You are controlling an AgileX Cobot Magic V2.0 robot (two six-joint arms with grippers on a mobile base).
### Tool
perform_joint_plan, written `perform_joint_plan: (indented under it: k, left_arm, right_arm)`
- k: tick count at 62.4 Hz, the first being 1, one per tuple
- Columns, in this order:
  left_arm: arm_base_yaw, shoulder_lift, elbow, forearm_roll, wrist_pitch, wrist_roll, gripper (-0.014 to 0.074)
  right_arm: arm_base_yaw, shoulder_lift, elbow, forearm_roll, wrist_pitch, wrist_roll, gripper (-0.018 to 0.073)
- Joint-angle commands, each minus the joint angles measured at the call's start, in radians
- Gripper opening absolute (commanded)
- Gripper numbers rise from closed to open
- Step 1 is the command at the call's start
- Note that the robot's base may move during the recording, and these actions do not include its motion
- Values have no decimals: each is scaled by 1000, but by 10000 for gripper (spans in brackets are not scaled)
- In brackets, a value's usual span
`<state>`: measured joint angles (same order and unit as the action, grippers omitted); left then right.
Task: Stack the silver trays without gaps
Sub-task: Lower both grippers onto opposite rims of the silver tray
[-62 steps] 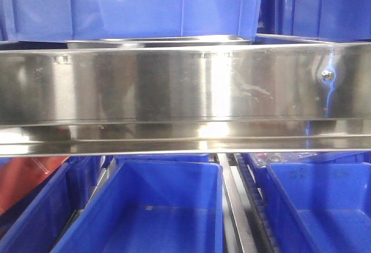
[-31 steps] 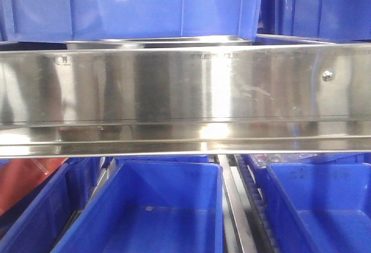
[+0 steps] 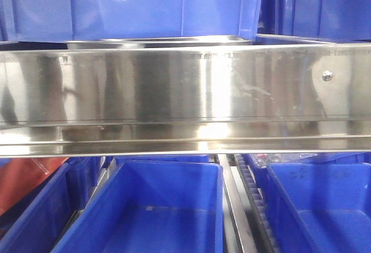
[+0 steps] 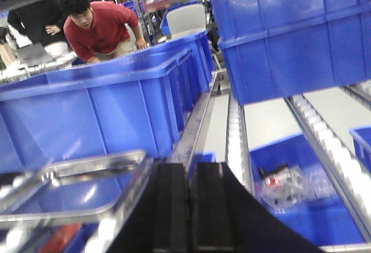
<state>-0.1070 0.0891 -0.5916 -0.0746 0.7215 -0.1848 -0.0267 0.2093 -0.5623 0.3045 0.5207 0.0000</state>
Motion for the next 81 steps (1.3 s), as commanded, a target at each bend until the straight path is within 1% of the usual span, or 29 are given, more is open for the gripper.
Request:
perform_joint_plan:
  k: [1, 7, 11, 16, 18, 21, 23, 28, 33, 37, 40, 44, 47, 51, 58, 61, 67, 71, 77, 81]
  left_arm:
    - [-7, 11, -12, -9, -12, 2, 4]
    - [-7, 54, -64, -9, 47, 2, 3]
    - [-7, 109, -127, -22, 130, 13, 3]
    - [-7, 200, -209, -65, 239, 105, 3]
    - [-7, 239, -246, -88, 265, 147, 3]
    - [-16, 287, -294, -115, 270, 162, 3]
    - [-25, 317, -324, -127, 255, 158, 1]
    - [-46, 376, -383, -131, 220, 155, -10]
    - [-79, 436, -422, -124, 211, 142, -10]
    - [-118, 481, -431, -124, 221, 133, -10]
    - [-147, 511, -432, -122, 228, 133, -10]
    - [-178, 551, -432, -105, 228, 133, -14]
    - [-189, 577, -435, -95, 211, 133, -16]
    - [-191, 605, -435, -95, 174, 129, -16]
    - [-191, 677, -436, -106, 106, 126, -16]
    - [-191, 711, -436, -106, 104, 126, -16]
    - [-191, 780, -436, -106, 115, 126, -16]
    - [-191, 825, -436, -102, 87, 126, -16]
    - [-191, 874, -436, -100, 6, 126, -16]
    - [-191, 908, -436, -100, -41, 126, -16]
  right_arm:
    - [1, 32, -46, 5, 122, -52, -79]
    - [3, 108, -141, -5, 311, -103, -79]
    - [22, 157, -205, -11, 363, -103, -79]
    - [48, 240, -296, -8, 421, -103, -79]
    - [57, 272, -326, -4, 451, -103, -79]
    - [75, 336, -380, -4, 482, -103, -79]
    - [87, 366, -403, -4, 489, -96, -79]
    - [130, 427, -444, -4, 472, -26, -79]
    - [214, 478, -457, -25, 432, -24, -78]
    - [281, 520, -461, -84, 431, 10, -66]
    - [334, 552, -461, -158, 441, 56, -57]
    - [385, 599, -461, -268, 447, 129, -57]
    - [410, 622, -461, -322, 435, 183, -57]
    - [432, 655, -461, -352, 394, 247, -57]
    - [463, 728, -482, -352, 324, 314, -57]
    - [482, 761, -498, -352, 315, 332, -57]
    - [530, 842, -548, -363, 289, 332, -57]
    - [566, 899, -588, -411, 284, 358, -57]
    - [597, 993, -669, -541, 311, 480, -57]
    - [602, 1057, -716, -580, 352, 523, -57]
